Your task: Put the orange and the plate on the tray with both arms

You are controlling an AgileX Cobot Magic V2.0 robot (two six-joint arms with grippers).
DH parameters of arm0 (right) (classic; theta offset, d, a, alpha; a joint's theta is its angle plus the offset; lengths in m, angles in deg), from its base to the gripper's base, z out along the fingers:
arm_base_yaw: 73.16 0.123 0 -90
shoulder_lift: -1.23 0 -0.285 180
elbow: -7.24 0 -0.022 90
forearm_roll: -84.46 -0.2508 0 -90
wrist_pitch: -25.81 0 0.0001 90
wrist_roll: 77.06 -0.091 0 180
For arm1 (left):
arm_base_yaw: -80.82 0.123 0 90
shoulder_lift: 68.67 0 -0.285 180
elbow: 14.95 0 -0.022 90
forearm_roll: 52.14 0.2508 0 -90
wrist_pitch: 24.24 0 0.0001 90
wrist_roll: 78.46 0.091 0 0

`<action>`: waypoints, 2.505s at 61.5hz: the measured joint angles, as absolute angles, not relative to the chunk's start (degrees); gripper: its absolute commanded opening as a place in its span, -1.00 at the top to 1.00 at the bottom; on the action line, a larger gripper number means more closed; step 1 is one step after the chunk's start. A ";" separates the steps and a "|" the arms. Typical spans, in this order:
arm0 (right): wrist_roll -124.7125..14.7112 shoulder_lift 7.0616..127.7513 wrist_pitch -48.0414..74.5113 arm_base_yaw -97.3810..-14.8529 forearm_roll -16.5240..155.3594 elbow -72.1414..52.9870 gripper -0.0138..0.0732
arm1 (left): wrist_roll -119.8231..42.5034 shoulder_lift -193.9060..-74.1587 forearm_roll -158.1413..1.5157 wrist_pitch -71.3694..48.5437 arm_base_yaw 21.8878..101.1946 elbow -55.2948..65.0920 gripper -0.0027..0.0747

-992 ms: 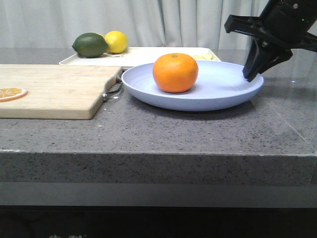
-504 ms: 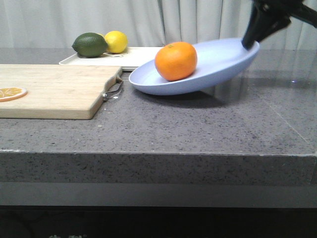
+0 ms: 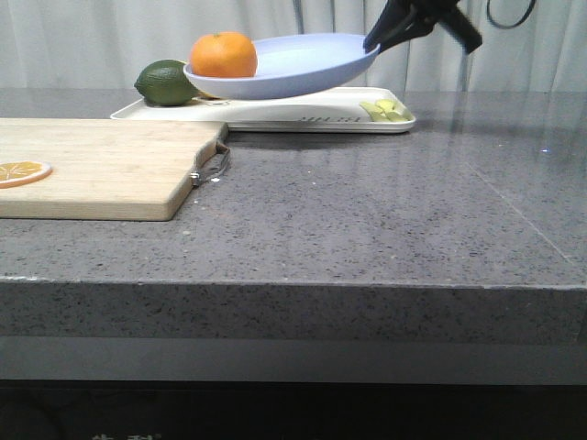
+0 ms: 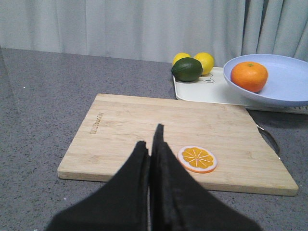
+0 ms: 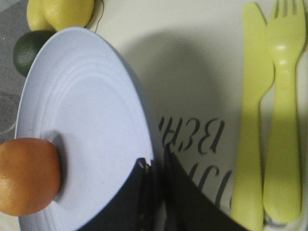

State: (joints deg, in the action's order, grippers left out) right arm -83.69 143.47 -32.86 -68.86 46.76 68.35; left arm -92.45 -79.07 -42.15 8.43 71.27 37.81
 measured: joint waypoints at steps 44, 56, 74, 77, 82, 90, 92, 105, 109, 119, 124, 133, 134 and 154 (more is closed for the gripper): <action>-87.80 156.39 -22.20 -66.97 45.94 79.25 0.82 | -92.45 -79.07 -42.15 8.43 71.27 37.81 0.98; -88.09 157.02 -21.88 -66.97 45.45 79.25 0.64 | -92.45 -79.07 -42.15 8.43 71.27 37.81 0.98; -88.23 157.02 -22.39 -67.13 44.50 79.36 -0.08 | -92.45 -79.07 -42.15 8.43 71.27 37.81 0.98; -88.23 156.59 -22.98 -67.33 44.41 79.36 -0.13 | -92.45 -79.07 -42.15 8.43 71.27 37.81 0.98; -88.23 155.51 -24.37 -68.10 44.41 79.36 -0.11 | -92.45 -79.07 -42.15 8.43 71.27 37.81 0.98; -88.01 151.13 -27.96 -70.14 46.14 79.36 0.17 | -92.45 -79.07 -42.15 8.43 71.27 37.81 0.98; -87.78 149.90 -29.53 -70.52 47.08 79.36 0.27 | -92.45 -79.07 -42.15 8.43 71.27 37.81 0.98; -85.22 141.16 -40.20 -71.63 57.16 79.88 0.83 | -92.45 -79.07 -42.15 8.43 71.27 37.81 0.98; -84.45 139.82 -43.50 -71.63 59.39 79.88 0.83 | -92.45 -79.07 -42.15 8.43 71.27 37.81 0.98; -83.07 137.89 -46.54 -71.53 65.90 79.75 0.83 | -92.45 -79.07 -42.15 8.43 71.27 37.81 0.98; -82.70 135.86 -46.65 -71.53 69.60 78.49 0.83 | -92.45 -79.07 -42.15 8.43 71.27 37.81 0.98; -81.13 128.31 -46.67 -71.53 74.37 70.88 0.83 | -92.45 -79.07 -42.15 8.43 71.27 37.81 0.98; -80.87 127.36 -46.67 -71.53 74.83 69.72 0.83 | -92.45 -79.07 -42.15 8.43 71.27 37.81 0.98; -77.69 101.45 -46.67 -71.53 85.64 32.56 0.83 | -92.45 -79.07 -42.15 8.43 71.27 37.81 0.98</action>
State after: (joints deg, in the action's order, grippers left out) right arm -77.69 101.45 -46.67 -71.53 85.64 32.56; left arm -92.45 -79.07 -42.15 8.43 71.27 37.81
